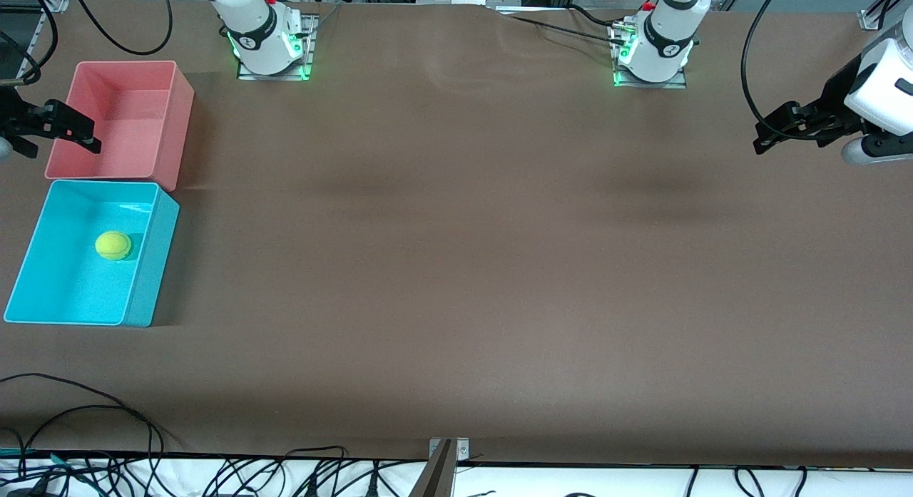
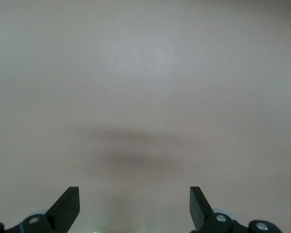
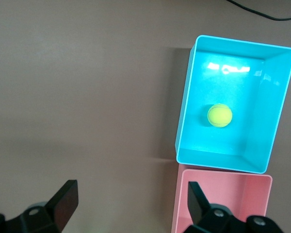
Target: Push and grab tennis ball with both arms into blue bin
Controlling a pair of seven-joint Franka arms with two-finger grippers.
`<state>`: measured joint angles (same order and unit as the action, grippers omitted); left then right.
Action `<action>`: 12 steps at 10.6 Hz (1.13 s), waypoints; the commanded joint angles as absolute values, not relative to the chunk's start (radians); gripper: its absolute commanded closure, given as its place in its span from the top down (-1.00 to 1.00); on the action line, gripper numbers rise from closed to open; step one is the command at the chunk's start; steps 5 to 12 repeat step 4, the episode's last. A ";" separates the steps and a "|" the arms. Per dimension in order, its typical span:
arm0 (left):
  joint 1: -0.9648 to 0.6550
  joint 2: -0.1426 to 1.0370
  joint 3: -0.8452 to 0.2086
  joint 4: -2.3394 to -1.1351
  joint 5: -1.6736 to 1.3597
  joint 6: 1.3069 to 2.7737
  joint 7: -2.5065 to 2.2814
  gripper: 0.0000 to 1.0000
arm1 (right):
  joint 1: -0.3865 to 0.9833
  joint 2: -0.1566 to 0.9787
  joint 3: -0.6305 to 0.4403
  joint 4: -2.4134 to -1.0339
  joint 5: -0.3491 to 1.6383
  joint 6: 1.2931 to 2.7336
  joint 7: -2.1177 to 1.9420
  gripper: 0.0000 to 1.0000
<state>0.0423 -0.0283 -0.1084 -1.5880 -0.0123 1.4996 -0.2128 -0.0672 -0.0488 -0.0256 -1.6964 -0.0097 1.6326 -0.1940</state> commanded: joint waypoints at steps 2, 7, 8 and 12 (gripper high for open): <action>0.049 -0.012 -0.114 -1.557 -0.025 1.482 -0.212 1.00 | -0.057 -0.048 0.001 -1.675 -0.009 1.612 -0.167 1.00; 0.049 -0.014 -0.114 -1.557 -0.025 1.482 -0.212 1.00 | -0.051 -0.046 0.006 -1.675 -0.011 1.606 -0.137 1.00; 0.049 -0.014 -0.114 -1.557 -0.025 1.482 -0.212 1.00 | -0.051 -0.046 0.006 -1.675 -0.011 1.606 -0.137 1.00; 0.049 -0.014 -0.114 -1.557 -0.025 1.482 -0.212 1.00 | -0.051 -0.046 0.006 -1.675 -0.011 1.606 -0.137 1.00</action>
